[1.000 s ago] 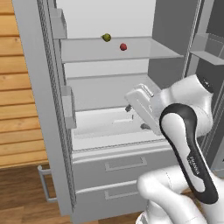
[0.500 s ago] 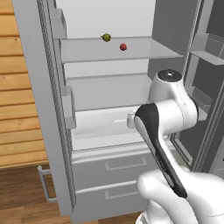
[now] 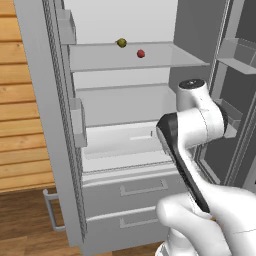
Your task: Take the strawberry from the fridge and place it on top of the pancake, located on the dining counter.
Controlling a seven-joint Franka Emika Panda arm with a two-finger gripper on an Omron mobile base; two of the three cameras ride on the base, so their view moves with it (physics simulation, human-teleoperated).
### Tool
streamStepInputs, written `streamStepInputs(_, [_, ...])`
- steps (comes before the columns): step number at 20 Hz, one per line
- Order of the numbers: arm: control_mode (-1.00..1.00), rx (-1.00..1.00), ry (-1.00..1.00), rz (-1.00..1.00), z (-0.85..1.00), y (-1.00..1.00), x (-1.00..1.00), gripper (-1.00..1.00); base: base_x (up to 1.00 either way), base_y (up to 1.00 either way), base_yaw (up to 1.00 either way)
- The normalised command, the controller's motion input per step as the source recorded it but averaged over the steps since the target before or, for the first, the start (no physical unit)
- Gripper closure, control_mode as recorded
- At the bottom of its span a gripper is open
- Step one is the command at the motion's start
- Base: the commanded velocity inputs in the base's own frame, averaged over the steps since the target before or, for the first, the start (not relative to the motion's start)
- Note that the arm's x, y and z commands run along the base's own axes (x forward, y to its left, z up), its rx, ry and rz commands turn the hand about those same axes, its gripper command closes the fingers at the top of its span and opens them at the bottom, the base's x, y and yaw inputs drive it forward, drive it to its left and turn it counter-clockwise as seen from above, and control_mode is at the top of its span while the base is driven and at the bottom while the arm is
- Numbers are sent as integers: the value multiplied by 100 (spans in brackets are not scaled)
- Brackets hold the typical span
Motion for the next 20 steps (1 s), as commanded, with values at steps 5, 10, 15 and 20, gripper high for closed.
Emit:
streamStepInputs(5, [-100,32,2,-3,-17,-37,-14,-100,0,0,0])
streamStepInputs(10, [-100,4,0,-15,-5,30,-15,-100,0,0,0])
streamStepInputs(15, [-100,0,3,-11,-2,19,0,-100,0,0,0])
streamStepInputs(20, [-100,0,1,4,-14,-5,0,-100,0,0,0])
